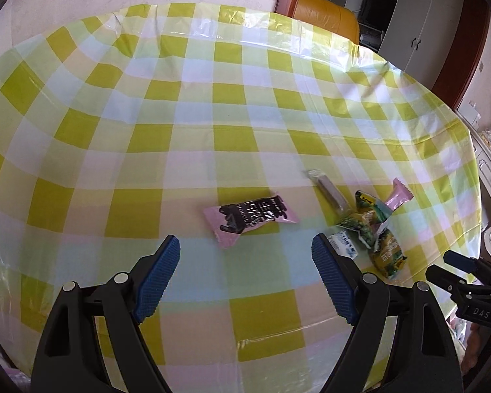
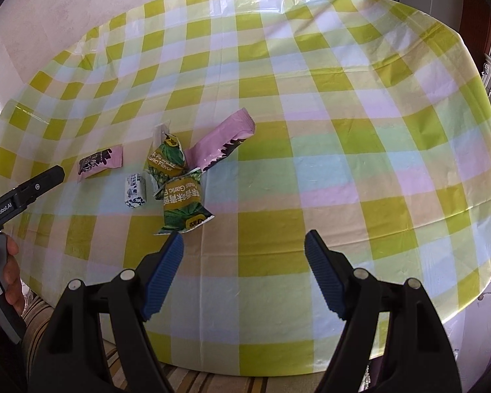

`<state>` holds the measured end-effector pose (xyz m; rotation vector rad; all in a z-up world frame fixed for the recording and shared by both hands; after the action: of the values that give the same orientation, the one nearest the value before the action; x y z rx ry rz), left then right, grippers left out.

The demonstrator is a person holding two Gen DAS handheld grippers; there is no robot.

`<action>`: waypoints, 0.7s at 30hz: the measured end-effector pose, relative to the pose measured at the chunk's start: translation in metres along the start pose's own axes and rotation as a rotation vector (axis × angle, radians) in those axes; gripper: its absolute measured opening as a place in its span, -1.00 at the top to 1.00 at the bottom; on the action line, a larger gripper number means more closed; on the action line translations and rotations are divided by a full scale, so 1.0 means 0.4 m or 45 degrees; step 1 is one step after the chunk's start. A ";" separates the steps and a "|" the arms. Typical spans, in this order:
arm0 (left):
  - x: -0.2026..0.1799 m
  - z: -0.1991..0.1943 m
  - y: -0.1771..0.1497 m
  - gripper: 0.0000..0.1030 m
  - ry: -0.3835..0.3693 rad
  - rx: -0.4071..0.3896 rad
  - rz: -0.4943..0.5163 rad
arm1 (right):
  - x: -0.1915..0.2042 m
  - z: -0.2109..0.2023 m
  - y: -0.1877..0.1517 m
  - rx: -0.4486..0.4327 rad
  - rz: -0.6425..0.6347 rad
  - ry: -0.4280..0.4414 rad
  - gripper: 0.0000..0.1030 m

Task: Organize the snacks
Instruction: 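Move both open tools back over the table to the snacks, then close the left tool on the pink chocolate bar while the right grasps the green garlic bag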

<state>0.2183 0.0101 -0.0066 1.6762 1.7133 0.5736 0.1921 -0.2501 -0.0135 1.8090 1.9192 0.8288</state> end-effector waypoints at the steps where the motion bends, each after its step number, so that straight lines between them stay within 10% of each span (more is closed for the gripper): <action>1: 0.006 0.011 -0.001 -0.56 0.009 0.011 0.030 | 0.008 0.009 0.001 0.004 -0.009 0.006 -0.48; 21: -0.068 0.153 0.044 -0.39 -0.102 0.055 0.534 | 0.113 0.124 0.036 0.048 -0.160 0.037 -0.48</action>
<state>0.2733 -0.0239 -0.0314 2.0773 1.3295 0.6510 0.2300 -0.1975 -0.0364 1.6858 2.0561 0.7863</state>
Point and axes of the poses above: each gripper's, at about its wrist camera, not at the fingertips, and z roughly the way its jaws point, x to its left, y to its top, the point moved 3 cm from there along z, roughly the way its jaws point, and after that the axes turned 8 degrees about -x, right-handed, at the moved point
